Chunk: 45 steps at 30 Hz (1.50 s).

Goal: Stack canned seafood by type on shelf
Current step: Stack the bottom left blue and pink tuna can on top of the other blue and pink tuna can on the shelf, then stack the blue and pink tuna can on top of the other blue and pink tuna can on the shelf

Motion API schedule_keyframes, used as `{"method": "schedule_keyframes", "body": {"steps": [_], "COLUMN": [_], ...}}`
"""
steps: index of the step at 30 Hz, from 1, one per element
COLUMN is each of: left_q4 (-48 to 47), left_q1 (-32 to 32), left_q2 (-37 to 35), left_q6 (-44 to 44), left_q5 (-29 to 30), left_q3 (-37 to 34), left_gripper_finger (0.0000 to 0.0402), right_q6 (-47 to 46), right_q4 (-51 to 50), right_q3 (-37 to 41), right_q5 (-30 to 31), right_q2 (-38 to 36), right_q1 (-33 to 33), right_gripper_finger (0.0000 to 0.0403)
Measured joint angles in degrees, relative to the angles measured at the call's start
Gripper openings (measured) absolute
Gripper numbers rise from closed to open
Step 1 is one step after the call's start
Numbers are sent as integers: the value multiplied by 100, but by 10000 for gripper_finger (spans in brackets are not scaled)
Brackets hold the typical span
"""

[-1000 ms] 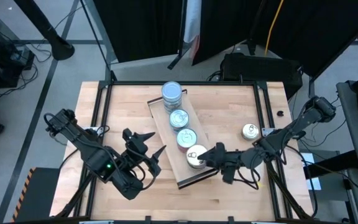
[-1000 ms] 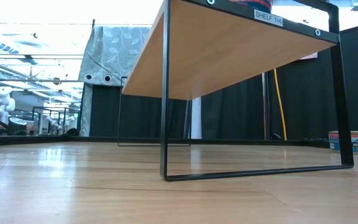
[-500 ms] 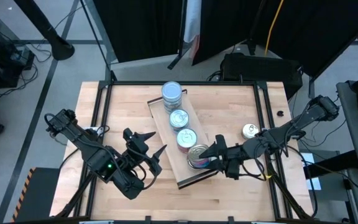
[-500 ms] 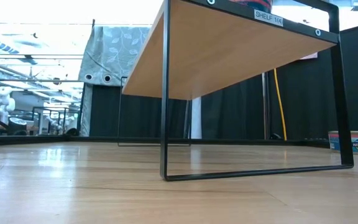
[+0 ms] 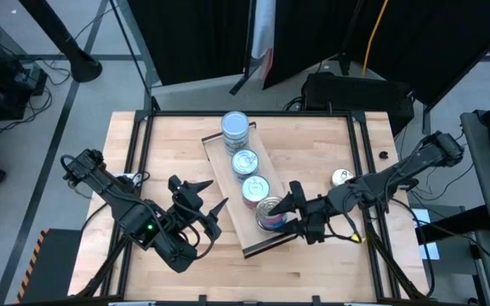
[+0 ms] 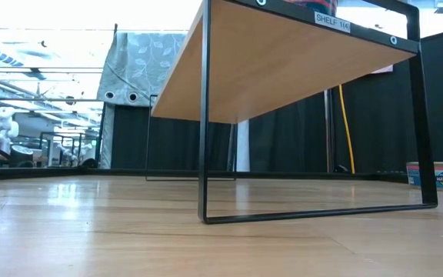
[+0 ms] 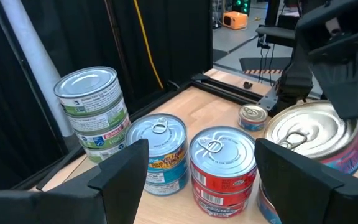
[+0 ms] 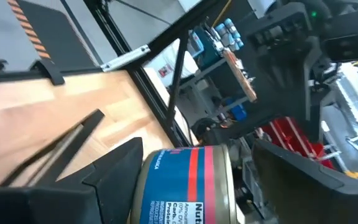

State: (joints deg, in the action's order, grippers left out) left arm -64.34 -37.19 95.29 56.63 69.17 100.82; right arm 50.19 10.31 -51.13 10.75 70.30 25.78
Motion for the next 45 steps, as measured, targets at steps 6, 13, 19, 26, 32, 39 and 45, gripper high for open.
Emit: {"method": "schedule_keyframes", "body": {"steps": [6, 13, 19, 26, 32, 39, 45], "left_q4": [41, 55, 76, 51, 39, 44, 107], "left_q1": [0, 0, 0, -83, -200, -229, -269], "left_q2": [11, 51, 118, 187, 239, 240, 240], "left_q6": [5, 3, 1, -2, -172, -346, -619], "left_q5": [4, -7, -20, -58, -33, -13, 4], "left_q3": [0, 2, 9, 4, 4, 4, 4], "left_gripper_finger": [292, 292, 292, 292, 292, 292, 292], "right_q6": [-284, -777, -729, -797, -2251, -8706, -11907], "right_q4": [196, 557, 604, 287, -650, -6031, -8228], "right_q3": [0, -2, -2, -2, -7, -6, 102], "right_q5": [-236, -516, -498, 1461, 5136, 4841, 3273], "right_q2": [186, 182, 176, -586, -1559, -2474, -2407], "right_q1": [-63, -107, -105, 875, 1959, 2323, 2297], "right_gripper_finger": [293, 293, 293, 293, 293, 287, 255]}}
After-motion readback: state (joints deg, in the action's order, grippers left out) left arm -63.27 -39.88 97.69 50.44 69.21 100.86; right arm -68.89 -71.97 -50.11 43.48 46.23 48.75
